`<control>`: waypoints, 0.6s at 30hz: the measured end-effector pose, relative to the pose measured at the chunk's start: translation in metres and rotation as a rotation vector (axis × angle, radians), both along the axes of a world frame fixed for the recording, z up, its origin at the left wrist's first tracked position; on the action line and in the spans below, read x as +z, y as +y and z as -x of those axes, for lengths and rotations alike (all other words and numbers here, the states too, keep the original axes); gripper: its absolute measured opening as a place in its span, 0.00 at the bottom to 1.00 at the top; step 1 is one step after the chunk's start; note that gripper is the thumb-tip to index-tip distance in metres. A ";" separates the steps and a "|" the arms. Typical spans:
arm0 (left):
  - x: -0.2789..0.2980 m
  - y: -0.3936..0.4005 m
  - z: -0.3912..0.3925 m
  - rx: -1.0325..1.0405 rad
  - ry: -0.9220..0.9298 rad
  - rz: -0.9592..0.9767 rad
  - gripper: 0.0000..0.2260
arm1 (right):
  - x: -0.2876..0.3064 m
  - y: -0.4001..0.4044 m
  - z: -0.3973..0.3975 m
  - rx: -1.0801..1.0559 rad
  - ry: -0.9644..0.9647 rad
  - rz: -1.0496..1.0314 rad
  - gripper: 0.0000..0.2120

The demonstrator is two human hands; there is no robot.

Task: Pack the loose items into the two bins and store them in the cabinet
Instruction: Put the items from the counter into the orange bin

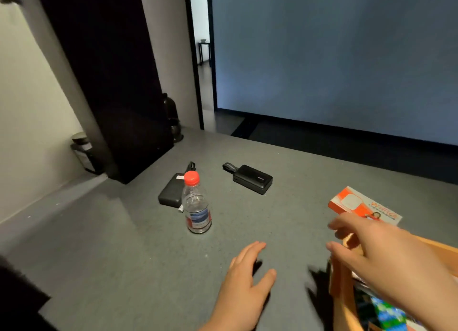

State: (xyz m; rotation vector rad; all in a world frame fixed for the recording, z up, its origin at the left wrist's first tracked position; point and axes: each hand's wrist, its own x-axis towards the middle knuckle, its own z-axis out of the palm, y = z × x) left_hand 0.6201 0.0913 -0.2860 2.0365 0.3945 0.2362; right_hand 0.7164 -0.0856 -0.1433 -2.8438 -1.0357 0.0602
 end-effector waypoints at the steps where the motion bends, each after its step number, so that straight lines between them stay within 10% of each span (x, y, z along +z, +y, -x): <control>1: -0.001 0.013 0.007 0.047 -0.009 0.006 0.18 | 0.002 0.013 0.005 0.031 0.019 -0.013 0.12; 18: 0.002 0.254 -0.003 0.430 0.050 -0.203 0.21 | -0.052 0.195 -0.066 -0.113 0.146 -0.082 0.19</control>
